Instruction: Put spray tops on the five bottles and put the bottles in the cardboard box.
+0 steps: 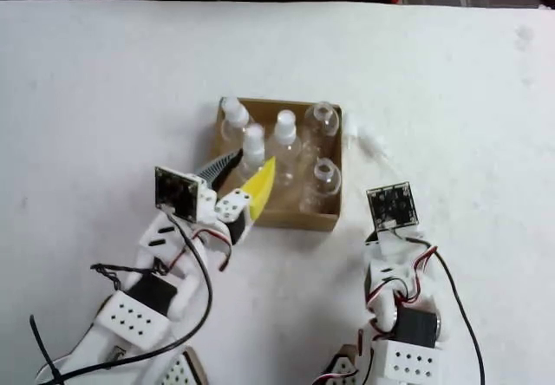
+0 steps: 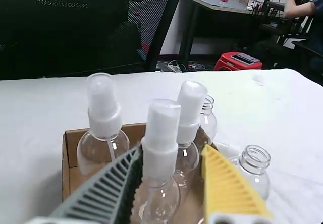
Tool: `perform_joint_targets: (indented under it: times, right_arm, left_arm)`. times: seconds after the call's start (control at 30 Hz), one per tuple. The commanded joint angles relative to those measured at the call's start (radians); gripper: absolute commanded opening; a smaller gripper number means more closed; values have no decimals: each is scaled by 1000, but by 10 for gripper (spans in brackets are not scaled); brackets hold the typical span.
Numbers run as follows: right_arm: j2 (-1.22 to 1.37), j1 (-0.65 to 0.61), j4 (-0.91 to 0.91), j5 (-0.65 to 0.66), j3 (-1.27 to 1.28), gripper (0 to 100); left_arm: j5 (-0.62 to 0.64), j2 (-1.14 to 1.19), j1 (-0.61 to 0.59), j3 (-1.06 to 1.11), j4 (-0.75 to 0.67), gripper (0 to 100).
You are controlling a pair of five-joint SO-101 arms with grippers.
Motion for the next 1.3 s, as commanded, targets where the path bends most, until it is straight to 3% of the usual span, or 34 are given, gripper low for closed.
perform_joint_targets:
  times: [0.0,0.23,0.43,0.6,0.83,1.17,1.27]
  right_arm:
    - [-2,-8,5,15,9,18]
    - [-2,-8,5,15,9,18]
    - [-2,-7,5,15,9,18]
    - [-2,-7,5,15,9,18]
    - [-2,-5,5,15,9,18]
    - [-2,-10,5,15,9,18]
    - [-2,-10,5,15,9,18]
  left_arm:
    - [21,-15,-10,-91,6,177]
    - [57,-8,-31,-288,187,177]
    - [115,-7,-61,-638,701,177]
    - [34,131,-45,-779,836,177]
    - [160,384,-76,-1126,1155,180]
    - [161,374,-323,-1163,1192,180]
    - [95,389,-355,-1145,1163,181]
